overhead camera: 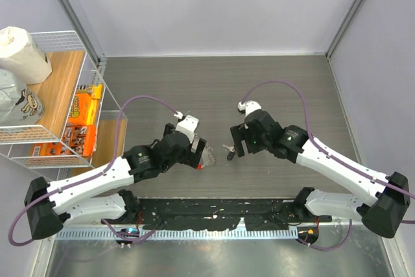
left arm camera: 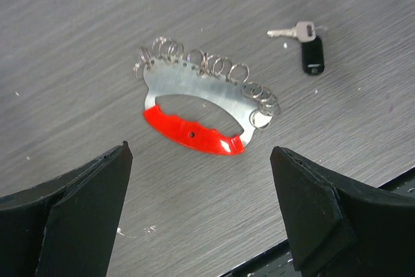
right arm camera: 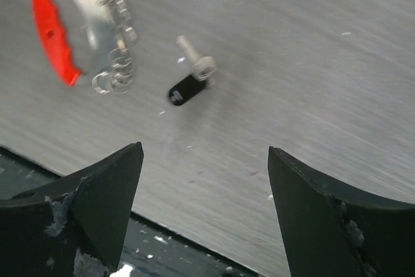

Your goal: Put the keys on the keyring

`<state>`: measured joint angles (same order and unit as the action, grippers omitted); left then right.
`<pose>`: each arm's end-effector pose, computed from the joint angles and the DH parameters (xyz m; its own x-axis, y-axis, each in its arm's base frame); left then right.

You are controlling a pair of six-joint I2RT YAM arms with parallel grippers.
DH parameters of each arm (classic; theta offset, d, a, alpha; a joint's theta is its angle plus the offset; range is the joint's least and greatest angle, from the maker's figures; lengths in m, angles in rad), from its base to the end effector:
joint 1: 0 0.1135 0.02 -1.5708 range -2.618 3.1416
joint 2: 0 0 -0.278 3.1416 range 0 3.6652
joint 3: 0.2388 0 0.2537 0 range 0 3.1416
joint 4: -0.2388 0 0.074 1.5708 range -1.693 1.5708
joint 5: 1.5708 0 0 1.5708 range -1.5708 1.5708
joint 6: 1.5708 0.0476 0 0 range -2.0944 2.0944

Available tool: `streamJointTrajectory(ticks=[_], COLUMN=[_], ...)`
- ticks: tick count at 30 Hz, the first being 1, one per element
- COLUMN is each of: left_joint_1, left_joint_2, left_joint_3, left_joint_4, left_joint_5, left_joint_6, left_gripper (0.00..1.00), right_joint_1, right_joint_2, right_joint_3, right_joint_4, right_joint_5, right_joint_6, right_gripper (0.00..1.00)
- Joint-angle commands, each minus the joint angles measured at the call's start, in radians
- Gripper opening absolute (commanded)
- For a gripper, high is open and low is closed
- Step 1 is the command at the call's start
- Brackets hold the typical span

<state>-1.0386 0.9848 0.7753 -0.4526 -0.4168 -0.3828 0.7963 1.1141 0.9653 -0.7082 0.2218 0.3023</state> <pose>0.1245 -0.1734 0.2803 -0.5232 0.2153 -0.8246 0.4641 0.8835 -0.0637 0.1676 0.1563 0.2948 -0.6823 -0.2820 -0.6745 -0.4121 0.9104 0.0362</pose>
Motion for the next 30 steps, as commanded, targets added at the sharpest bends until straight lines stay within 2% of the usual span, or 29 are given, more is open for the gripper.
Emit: streamJointTrajectory(ticks=[1, 5, 9, 14, 20, 24, 30], left_joint_1=[0.012, 0.043, 0.089, 0.178, 0.253, 0.267, 0.291], left_joint_2=[0.057, 0.087, 0.080, 0.066, 0.097, 0.170, 0.345], left_joint_3=[-0.033, -0.059, -0.079, -0.125, -0.125, -0.096, -0.045], left_joint_4=[0.054, 0.065, 0.068, 0.112, 0.184, 0.224, 0.302], left_joint_5=[0.006, 0.015, 0.021, 0.058, 0.059, 0.049, 0.050], left_joint_6=[-0.100, -0.152, -0.182, -0.195, -0.173, -0.119, -0.021], left_gripper=[0.96, 0.94, 0.91, 0.85, 0.75, 0.64, 0.54], right_joint_1=[0.070, 0.162, 0.230, 0.245, 0.245, 0.245, 0.245], right_joint_2=[-0.039, -0.011, 0.058, 0.092, 0.113, 0.112, 0.076], right_joint_3=[-0.056, -0.106, -0.117, -0.126, -0.088, -0.091, -0.097], right_joint_4=[0.145, 0.229, 0.274, 0.348, 0.336, 0.331, 0.300], right_joint_5=[-0.124, -0.151, -0.079, -0.007, 0.022, 0.017, 0.025], right_joint_6=[0.075, 0.147, 0.210, 0.267, 0.270, 0.259, 0.230], right_gripper=[0.82, 0.76, 0.70, 0.63, 0.59, 0.59, 0.59])
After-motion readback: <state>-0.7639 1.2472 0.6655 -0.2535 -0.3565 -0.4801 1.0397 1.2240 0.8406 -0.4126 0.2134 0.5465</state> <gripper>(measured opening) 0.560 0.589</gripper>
